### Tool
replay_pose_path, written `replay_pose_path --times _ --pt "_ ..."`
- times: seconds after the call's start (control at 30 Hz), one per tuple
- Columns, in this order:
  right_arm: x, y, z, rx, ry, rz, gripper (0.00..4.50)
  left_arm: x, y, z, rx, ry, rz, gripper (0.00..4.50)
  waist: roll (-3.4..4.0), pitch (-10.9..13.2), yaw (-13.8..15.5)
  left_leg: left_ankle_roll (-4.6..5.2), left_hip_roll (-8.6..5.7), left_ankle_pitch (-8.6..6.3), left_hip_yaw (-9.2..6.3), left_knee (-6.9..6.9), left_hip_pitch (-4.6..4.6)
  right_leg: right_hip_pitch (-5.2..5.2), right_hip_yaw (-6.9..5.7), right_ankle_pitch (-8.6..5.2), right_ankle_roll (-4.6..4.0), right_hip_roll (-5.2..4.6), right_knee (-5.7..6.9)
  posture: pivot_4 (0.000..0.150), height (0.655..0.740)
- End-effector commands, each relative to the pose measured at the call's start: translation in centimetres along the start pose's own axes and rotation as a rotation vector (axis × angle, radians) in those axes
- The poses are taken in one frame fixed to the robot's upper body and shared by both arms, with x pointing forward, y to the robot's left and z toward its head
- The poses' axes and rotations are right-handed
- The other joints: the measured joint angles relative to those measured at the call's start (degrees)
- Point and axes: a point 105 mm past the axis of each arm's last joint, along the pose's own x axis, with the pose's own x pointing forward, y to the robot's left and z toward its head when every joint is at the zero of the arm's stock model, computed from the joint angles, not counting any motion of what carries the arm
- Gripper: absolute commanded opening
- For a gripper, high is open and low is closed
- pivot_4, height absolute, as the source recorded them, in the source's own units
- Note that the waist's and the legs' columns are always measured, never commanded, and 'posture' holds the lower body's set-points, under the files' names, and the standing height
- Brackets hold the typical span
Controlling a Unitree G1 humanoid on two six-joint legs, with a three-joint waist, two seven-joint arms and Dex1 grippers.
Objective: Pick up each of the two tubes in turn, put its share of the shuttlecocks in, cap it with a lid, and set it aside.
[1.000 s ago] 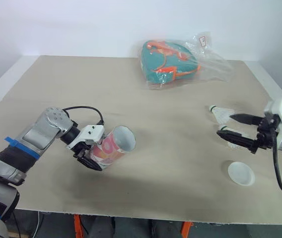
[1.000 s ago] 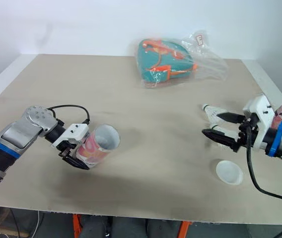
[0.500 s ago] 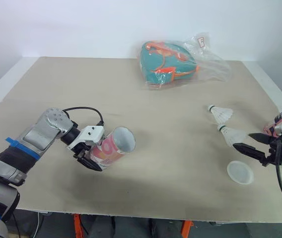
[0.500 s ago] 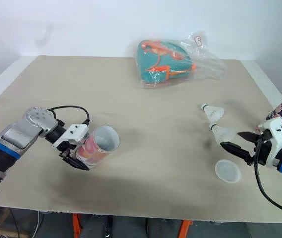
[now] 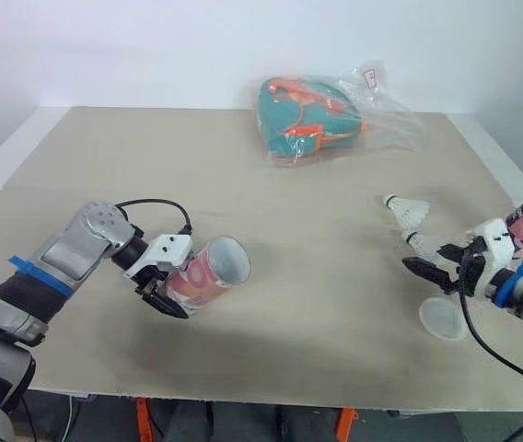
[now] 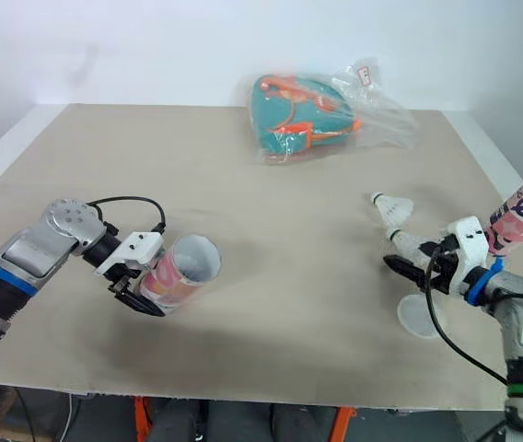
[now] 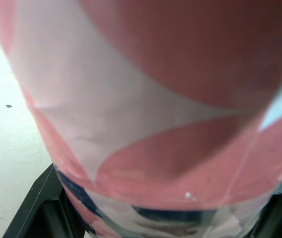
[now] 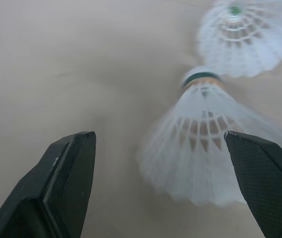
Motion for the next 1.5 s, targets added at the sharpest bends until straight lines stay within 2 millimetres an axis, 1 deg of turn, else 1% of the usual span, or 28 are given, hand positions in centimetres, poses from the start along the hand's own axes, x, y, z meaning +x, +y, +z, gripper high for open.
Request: replay_pose_path --times 0.03,0.13,0.17,0.2,0.23,0.27,0.33,0.43,0.47,0.5,0.53,0.57,0.6,0.63,0.67,0.7,0.77,0.8,0.83,0.93,1.07,1.17,1.33,1.4,1.5 --pt "0.0 0.1 0.9 0.003 -0.049 0.024 3.56 -0.1 -0.2 0.0 0.001 0.008 0.001 3.07 0.00 0.00 0.05 0.00 0.00 0.00 -0.01 -0.01 0.00 0.01 -0.01 0.01 -0.06 0.00 0.00 0.150 0.7400" --pt "-0.2 0.4 0.8 0.013 -0.056 0.047 2.18 -0.1 -0.3 0.0 -0.001 0.006 0.001 3.07 0.00 0.00 0.03 0.04 -0.01 -0.03 -0.01 -0.06 0.00 0.01 0.00 0.01 -0.14 0.00 0.00 0.150 0.7400" --pt "-0.5 0.7 0.9 0.017 -0.063 0.067 1.61 -0.1 -0.4 -0.1 -0.003 0.007 0.000 3.07 0.00 0.00 0.04 0.04 -0.01 -0.03 -0.01 -0.06 0.00 0.01 -0.01 0.01 -0.14 0.00 0.00 0.150 0.7400" --pt "-0.8 0.9 1.1 0.017 -0.069 0.082 1.46 -0.1 -0.5 -0.1 -0.005 0.009 0.000 3.07 0.00 0.00 0.03 0.04 -0.01 -0.03 -0.02 -0.05 0.00 0.02 -0.01 0.01 -0.13 0.00 0.00 0.150 0.7400" --pt "-1.1 1.1 1.4 0.012 -0.077 0.092 1.01 -0.2 -0.6 -0.1 -0.006 0.009 0.000 3.07 0.00 0.00 0.01 0.04 -0.01 -0.03 -0.03 -0.05 0.00 0.04 -0.01 0.00 -0.12 0.00 0.00 0.150 0.7400" --pt "-1.3 1.3 1.8 -0.009 -0.079 0.096 0.80 -0.2 -0.6 -0.1 -0.006 0.009 0.000 3.07 0.01 0.00 -0.01 0.04 -0.01 -0.03 -0.03 -0.05 0.00 0.04 -0.01 0.00 -0.12 0.00 0.00 0.150 0.7400" --pt "-1.4 1.7 2.8 -0.052 -0.084 0.094 0.06 -0.2 -0.6 -0.1 -0.005 0.009 0.001 3.07 0.02 -0.01 -0.02 0.04 -0.01 -0.03 -0.03 -0.05 0.01 0.05 -0.01 0.00 -0.12 0.00 0.00 0.150 0.7400" --pt "-1.5 3.4 5.1 -0.113 -0.129 0.143 0.06 -0.1 -0.6 0.0 -0.002 0.007 0.000 3.07 0.04 -0.01 -0.14 0.04 -0.01 -0.02 -0.02 -0.04 0.04 0.05 0.00 0.00 -0.03 0.00 0.01 0.150 0.7400" --pt "-1.5 4.4 6.1 -0.143 -0.152 0.175 0.06 -0.1 -0.6 0.0 -0.001 0.006 0.000 3.07 0.04 0.00 -0.13 0.04 0.01 -0.02 -0.04 -0.03 0.06 0.07 0.00 -0.02 0.01 0.03 0.01 0.150 0.7400" --pt "-1.5 5.0 6.8 -0.161 -0.167 0.195 0.06 -0.1 -0.6 0.0 0.000 0.005 0.000 3.07 0.04 0.00 -0.11 0.03 0.01 -0.02 -0.05 -0.02 0.07 0.08 -0.01 -0.02 0.01 0.04 0.01 0.150 0.7400" --pt "-1.4 6.7 8.1 -0.206 -0.199 0.254 0.06 0.0 -0.5 0.0 0.000 0.005 -0.001 3.07 0.04 0.00 -0.11 0.03 0.02 -0.02 -0.06 -0.02 0.07 0.09 -0.02 -0.02 0.01 0.04 0.01 0.150 0.7400" --pt "-1.4 7.9 8.9 -0.236 -0.220 0.296 0.06 0.0 -0.5 0.0 0.000 0.004 -0.002 3.07 0.04 0.00 -0.10 0.03 0.02 -0.02 -0.06 -0.01 0.07 0.09 -0.02 -0.02 0.01 0.04 0.01 0.150 0.7400" --pt "-1.3 9.6 9.9 -0.261 -0.247 0.360 0.06 0.0 -0.5 0.0 0.000 0.004 -0.001 3.07 0.04 0.00 -0.12 0.03 0.02 -0.02 -0.05 -0.01 0.07 0.09 -0.02 -0.03 0.03 0.04 0.01 0.150 0.7400" --pt "-1.4 11.8 10.7 -0.299 -0.272 0.449 0.06 0.0 -0.5 0.0 0.000 0.004 -0.001 3.07 0.04 0.00 -0.12 0.03 0.02 -0.02 -0.05 -0.01 0.07 0.09 -0.01 -0.03 0.03 0.04 0.01 0.150 0.7400" --pt "-1.4 13.5 11.1 -0.331 -0.281 0.522 0.06 0.0 -0.4 0.0 0.001 0.004 -0.001 3.07 0.05 0.00 -0.14 0.03 0.02 -0.02 -0.06 -0.01 0.07 0.09 -0.01 -0.03 0.03 0.04 0.01 0.150 0.7400" --pt "-1.4 15.8 11.6 -0.362 -0.291 0.614 0.06 0.1 -0.4 0.0 0.002 0.004 -0.001 3.07 0.06 0.00 -0.15 0.03 0.03 -0.02 -0.06 -0.02 0.07 0.08 -0.01 -0.03 0.02 0.04 0.01 0.150 0.7400" --pt "-1.7 19.8 11.5 -0.445 -0.276 0.804 0.06 0.1 -0.3 0.1 0.002 0.003 -0.002 3.07 0.03 0.00 -0.08 0.03 0.09 -0.02 -0.10 -0.05 0.09 0.09 -0.04 -0.04 0.00 0.10 0.01 0.150 0.7400" --pt "-1.9 21.4 11.2 -0.483 -0.263 0.884 0.06 0.1 -0.3 0.1 0.003 0.003 -0.003 3.07 0.02 0.00 0.08 0.03 0.10 -0.02 -0.11 -0.04 0.09 0.10 -0.06 -0.05 -0.02 0.11 0.01 0.150 0.7400" --pt "-2.0 22.5 10.9 -0.511 -0.255 0.945 0.06 0.1 -0.2 0.1 0.004 0.003 -0.002 3.07 -0.02 0.02 0.22 0.03 0.10 -0.02 -0.12 -0.04 0.06 0.10 -0.09 -0.05 -0.01 0.10 0.01 0.150 0.7400" --pt "-1.7 23.8 10.7 -0.598 -0.240 1.032 0.06 0.2 -0.1 0.1 0.003 -0.001 0.000 3.07 -0.07 0.04 0.27 0.03 0.08 -0.02 -0.09 0.01 0.02 0.09 -0.08 -0.08 0.01 0.04 -0.01 0.150 0.7400" --pt "-0.5 25.3 11.9 -0.673 -0.266 1.110 0.06 0.3 -0.2 0.2 0.001 -0.004 -0.005 3.07 -0.07 0.04 0.02 0.03 0.10 -0.02 -0.08 0.07 0.03 0.06 -0.07 -0.02 -0.01 0.07 0.01 0.150 0.7400" --pt "0.2 26.3 11.9 -0.723 -0.265 1.161 0.06 0.4 -0.3 0.1 -0.003 -0.006 -0.005 3.07 -0.08 0.03 0.09 0.03 0.14 -0.01 -0.14 0.07 0.07 0.09 -0.13 0.01 -0.06 0.12 0.03 0.150 0.7400" --pt "1.0 27.3 12.1 -0.800 -0.254 1.224 0.06 0.4 -0.5 -0.1 -0.015 -0.007 0.001 3.07 -0.08 0.04 0.25 0.03 0.13 -0.01 -0.12 0.08 0.01 0.07 -0.13 0.00 -0.11 0.09 0.02 0.150 0.7400" --pt "1.9 27.5 12.1 -0.857 -0.241 1.212 0.06 0.4 -0.5 -0.2 -0.019 -0.006 0.005 3.07 -0.05 0.04 0.12 0.03 0.13 -0.01 -0.10 0.08 0.01 0.03 -0.12 0.01 -0.13 0.10 0.03 0.150 0.7400" --pt "2.3 27.6 12.4 -0.869 -0.244 1.213 0.06 0.4 -0.6 -0.3 -0.023 -0.007 0.011 3.07 -0.07 0.03 0.11 0.03 0.17 -0.01 -0.14 0.08 0.02 0.02 -0.16 0.00 -0.11 0.15 0.07 0.150 0.7400"
